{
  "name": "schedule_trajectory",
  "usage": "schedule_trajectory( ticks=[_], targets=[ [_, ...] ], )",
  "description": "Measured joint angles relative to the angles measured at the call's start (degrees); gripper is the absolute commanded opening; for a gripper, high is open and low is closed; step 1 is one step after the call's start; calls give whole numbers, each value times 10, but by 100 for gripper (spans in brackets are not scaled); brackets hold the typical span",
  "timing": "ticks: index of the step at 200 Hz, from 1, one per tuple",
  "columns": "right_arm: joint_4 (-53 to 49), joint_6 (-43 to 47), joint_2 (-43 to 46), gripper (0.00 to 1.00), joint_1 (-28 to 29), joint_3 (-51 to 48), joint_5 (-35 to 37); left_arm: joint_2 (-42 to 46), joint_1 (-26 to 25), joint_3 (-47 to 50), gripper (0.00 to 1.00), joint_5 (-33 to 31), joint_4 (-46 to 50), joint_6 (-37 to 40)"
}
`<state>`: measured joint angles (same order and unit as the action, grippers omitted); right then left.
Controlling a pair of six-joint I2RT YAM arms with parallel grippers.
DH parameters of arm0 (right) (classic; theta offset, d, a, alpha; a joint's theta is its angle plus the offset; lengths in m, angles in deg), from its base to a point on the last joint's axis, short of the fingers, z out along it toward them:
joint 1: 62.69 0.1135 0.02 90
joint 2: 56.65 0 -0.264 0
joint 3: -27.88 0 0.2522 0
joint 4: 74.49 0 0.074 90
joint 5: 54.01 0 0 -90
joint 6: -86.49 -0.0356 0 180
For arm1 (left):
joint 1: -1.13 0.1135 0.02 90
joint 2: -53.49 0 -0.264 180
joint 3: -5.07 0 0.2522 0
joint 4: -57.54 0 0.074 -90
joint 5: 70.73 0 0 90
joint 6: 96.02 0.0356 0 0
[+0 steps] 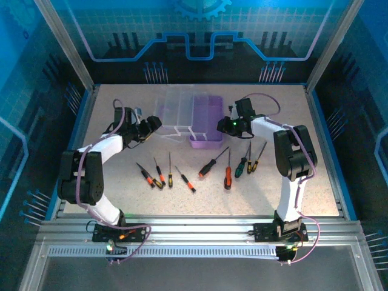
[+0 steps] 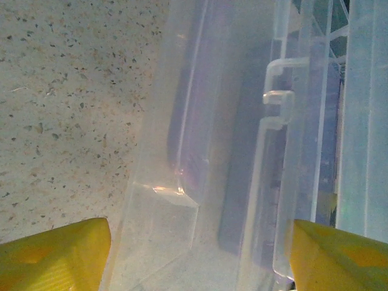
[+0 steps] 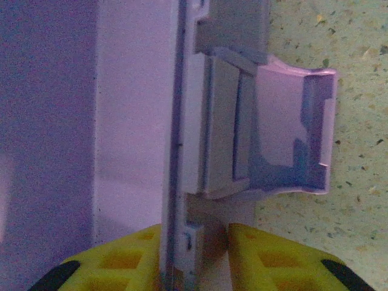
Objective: Pack the tool kit
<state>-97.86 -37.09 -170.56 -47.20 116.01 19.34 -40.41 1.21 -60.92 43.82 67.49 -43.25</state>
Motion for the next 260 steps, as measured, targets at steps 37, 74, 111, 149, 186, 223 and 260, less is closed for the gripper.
schedule_trajectory(
  ticks=[37,74,111,149,186,223,260],
  targets=[
    [-32,4,7,34,3,0,6,5,2,23,84,-40,2,-21],
    [-83,17,8,34,14,22,25,37,3,37,85,-99,32,-27],
    [-121,26,8,43,24,49,42,38,5,51,86,-111,34,-32],
    [-158,38,17,61,38,86,57,122,5,81,97,-173,76,-33],
    [-183,47,29,62,42,122,71,244,5,79,99,-227,105,-29],
    [-196,54,47,63,43,126,79,287,5,49,99,-230,158,-28],
    [-204,57,140,71,48,78,109,327,5,5,99,-200,188,-45]
  ],
)
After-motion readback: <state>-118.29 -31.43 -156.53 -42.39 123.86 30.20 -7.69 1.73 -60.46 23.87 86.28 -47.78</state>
